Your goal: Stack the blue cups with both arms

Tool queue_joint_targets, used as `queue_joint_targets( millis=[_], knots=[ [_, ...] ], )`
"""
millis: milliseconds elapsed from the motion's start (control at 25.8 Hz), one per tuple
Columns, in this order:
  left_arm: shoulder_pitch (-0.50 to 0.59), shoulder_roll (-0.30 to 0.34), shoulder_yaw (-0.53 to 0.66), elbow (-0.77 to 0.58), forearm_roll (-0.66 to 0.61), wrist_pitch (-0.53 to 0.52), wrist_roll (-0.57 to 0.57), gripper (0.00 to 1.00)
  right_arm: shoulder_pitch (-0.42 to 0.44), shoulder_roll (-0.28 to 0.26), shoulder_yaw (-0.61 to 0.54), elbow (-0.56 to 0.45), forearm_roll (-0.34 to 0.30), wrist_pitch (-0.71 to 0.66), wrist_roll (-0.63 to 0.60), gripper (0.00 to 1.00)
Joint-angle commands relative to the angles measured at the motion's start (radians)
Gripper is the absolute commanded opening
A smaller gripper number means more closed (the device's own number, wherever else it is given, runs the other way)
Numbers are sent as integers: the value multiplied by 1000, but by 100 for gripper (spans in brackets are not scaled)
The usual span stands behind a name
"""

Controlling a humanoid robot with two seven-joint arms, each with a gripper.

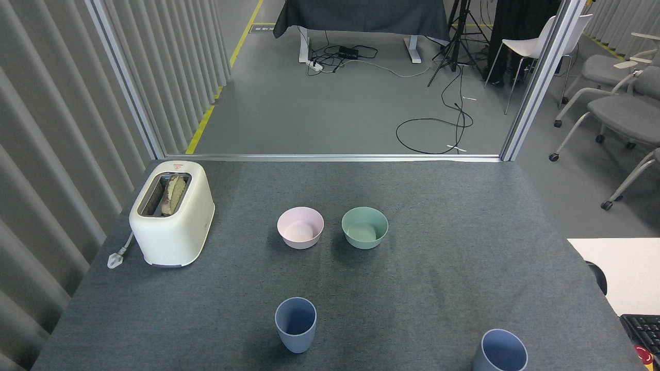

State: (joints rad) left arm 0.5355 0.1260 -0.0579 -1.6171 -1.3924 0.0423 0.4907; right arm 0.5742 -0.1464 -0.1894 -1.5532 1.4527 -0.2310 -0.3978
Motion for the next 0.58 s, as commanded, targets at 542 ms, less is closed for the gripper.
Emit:
queue_joint_targets(
  millis=[542],
  knots=[
    [-6, 0, 6, 36, 3, 10, 2, 100, -223, -38, 38, 176, 63, 19, 33, 100]
  ],
)
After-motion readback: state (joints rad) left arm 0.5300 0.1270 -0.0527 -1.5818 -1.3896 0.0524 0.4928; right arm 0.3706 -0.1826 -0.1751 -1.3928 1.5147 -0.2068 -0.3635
